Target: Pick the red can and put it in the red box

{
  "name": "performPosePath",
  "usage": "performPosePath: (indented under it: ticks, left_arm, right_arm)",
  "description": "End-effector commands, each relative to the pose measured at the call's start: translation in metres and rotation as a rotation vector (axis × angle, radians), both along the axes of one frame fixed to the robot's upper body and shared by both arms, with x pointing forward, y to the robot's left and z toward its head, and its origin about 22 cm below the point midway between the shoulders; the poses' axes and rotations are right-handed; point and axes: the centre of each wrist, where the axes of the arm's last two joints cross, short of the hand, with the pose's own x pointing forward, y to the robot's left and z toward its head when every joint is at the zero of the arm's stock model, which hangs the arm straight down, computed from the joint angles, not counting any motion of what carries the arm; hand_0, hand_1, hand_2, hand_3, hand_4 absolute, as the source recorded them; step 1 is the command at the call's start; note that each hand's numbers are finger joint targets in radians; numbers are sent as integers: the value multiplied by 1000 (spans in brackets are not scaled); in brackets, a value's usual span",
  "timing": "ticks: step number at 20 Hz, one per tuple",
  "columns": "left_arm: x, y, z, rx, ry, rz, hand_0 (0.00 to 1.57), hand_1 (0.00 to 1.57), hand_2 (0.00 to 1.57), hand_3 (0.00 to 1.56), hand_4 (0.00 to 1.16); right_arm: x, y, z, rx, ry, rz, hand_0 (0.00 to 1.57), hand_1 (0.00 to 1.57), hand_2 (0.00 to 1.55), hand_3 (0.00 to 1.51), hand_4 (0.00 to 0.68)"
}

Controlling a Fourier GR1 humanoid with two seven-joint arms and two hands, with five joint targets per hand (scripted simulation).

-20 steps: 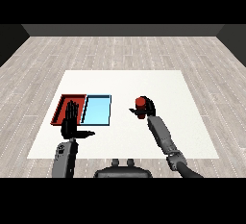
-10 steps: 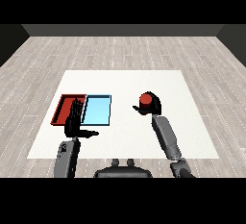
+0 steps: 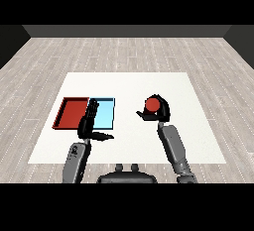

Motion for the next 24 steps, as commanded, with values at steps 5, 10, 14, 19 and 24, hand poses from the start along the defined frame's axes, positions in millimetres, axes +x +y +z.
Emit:
performPosePath:
  ticks: [5,10,14,19,24]
  left_arm:
    - [-1,-30,-7,68,41,-39,0,0,0,0,0]
    - [30,-77,-7,73,95,-50,0,0,0,0,0]
    - [13,-60,-16,67,120,-74,0,0,0,0,0]
    - [21,-77,-35,83,137,-65,0,0,0,0,0]
    - [16,-81,-39,69,194,-92,0,0,0,0,0]
  right_arm:
    - [-16,50,-6,-3,-54,16,1442,1442,1415,1383,634]
    - [-17,51,14,18,-82,16,1436,1436,1427,1397,632]
    - [-21,65,7,26,-102,35,1442,1442,1430,1395,616]
    - [-18,66,7,22,-124,54,1449,1449,1442,1397,647]
    - [-37,83,24,37,-141,72,1472,1472,1445,1393,652]
